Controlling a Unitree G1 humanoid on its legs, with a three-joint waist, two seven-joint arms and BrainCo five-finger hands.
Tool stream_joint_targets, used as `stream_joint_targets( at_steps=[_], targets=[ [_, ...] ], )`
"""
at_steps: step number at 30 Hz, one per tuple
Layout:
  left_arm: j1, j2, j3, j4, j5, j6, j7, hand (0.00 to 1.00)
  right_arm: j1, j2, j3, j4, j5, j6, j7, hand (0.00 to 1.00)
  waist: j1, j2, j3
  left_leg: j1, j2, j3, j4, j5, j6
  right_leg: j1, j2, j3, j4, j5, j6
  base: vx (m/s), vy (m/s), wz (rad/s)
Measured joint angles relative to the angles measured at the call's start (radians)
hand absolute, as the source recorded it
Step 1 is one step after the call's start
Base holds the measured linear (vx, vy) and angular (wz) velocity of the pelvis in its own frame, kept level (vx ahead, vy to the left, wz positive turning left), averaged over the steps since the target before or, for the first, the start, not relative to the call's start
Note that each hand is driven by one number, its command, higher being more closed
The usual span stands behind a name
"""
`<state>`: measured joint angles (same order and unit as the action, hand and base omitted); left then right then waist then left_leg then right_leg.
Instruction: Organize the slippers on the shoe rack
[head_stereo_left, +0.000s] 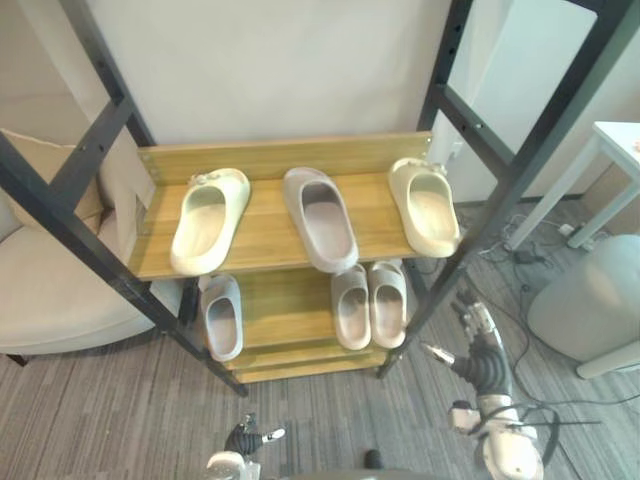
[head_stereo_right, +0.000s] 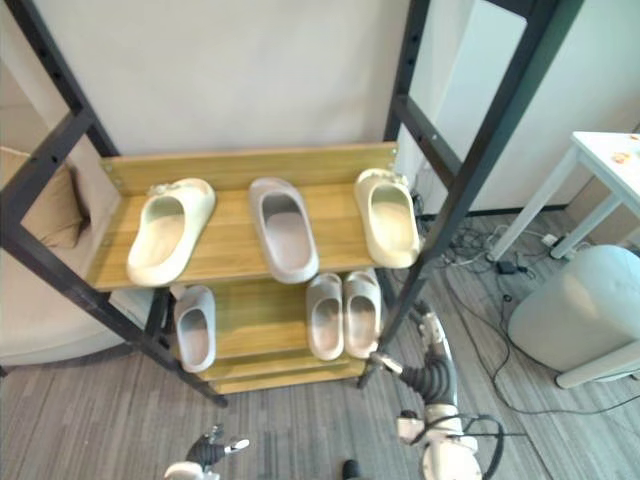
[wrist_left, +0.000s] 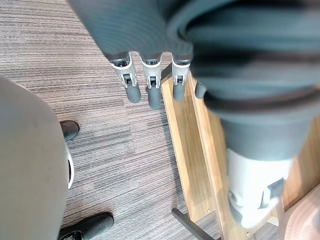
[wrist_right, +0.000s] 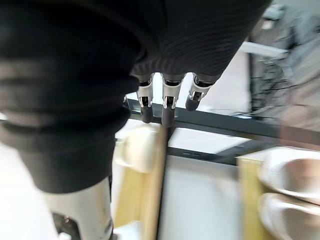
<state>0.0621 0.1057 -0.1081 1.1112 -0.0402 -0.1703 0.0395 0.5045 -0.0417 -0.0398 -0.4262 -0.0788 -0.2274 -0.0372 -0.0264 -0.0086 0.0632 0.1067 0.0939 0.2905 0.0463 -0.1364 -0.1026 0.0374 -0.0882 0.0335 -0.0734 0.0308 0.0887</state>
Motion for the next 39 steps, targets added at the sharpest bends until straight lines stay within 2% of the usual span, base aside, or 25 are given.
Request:
stream_joint_targets(
  at_steps=[4,12,17,22,29,35,39],
  targets=[
    [0.002,0.001,0.000,-0.001,0.000,-0.001,-0.003,0.00,-0.062,-0.014,-0.037,-0.032,0.004,-0.010,-0.001,0.00,0.002,-0.003,-0.003,0.000,-0.005,-0.001,0.004,-0.003,0.005,0.000,-0.005,0.002,0.002,0.001,0.002,0.00,0.000,0.00],
    [0.022,0.004,0.002,-0.033,-0.001,-0.012,-0.006,0.00,-0.233,-0.123,-0.078,-0.032,0.049,-0.011,0.013,0.00,0.004,-0.010,-0.011,-0.020,-0.034,-0.055,0.005,0.002,0.025,0.002,-0.035,-0.036,0.016,-0.011,0.019,-0.01,0.001,0.17],
    [0.027,0.011,0.004,-0.039,-0.001,-0.013,-0.026,0.00,-0.351,-0.176,-0.076,-0.022,0.098,-0.011,0.018,0.00,0.021,-0.023,-0.016,-0.024,-0.039,-0.087,0.005,0.004,0.029,0.019,-0.039,-0.073,0.015,-0.014,0.023,-0.01,-0.014,0.21],
    [0.026,0.012,0.013,-0.042,-0.001,-0.014,-0.034,0.00,-0.498,-0.233,-0.067,0.109,0.160,-0.008,0.019,0.00,0.031,-0.028,-0.015,-0.041,-0.041,-0.112,0.004,0.011,0.034,0.018,-0.041,-0.097,0.015,-0.014,0.022,-0.01,-0.032,0.13],
    [0.025,0.020,0.013,-0.060,-0.001,-0.013,-0.045,0.00,-0.671,-0.314,-0.014,0.293,0.166,0.014,0.018,0.00,0.042,-0.041,-0.007,-0.058,-0.049,-0.150,-0.016,0.033,0.038,0.016,-0.046,-0.136,0.015,-0.014,0.022,-0.01,-0.024,0.16],
    [0.025,0.022,0.013,-0.070,-0.002,-0.014,-0.045,0.00,-0.784,-0.328,0.014,0.423,0.167,0.033,0.017,0.00,0.053,-0.046,-0.003,-0.067,-0.056,-0.167,-0.030,0.044,0.042,0.010,-0.052,-0.157,0.015,-0.014,0.022,-0.01,-0.006,0.09],
    [0.025,0.026,0.013,-0.089,-0.003,-0.015,-0.045,0.00,-0.895,-0.388,0.067,0.547,0.167,0.048,0.016,0.00,0.067,-0.053,0.010,-0.075,-0.057,-0.168,-0.039,0.051,0.042,-0.002,-0.052,-0.161,0.016,-0.014,0.022,0.00,-0.005,0.01]
  ],
)
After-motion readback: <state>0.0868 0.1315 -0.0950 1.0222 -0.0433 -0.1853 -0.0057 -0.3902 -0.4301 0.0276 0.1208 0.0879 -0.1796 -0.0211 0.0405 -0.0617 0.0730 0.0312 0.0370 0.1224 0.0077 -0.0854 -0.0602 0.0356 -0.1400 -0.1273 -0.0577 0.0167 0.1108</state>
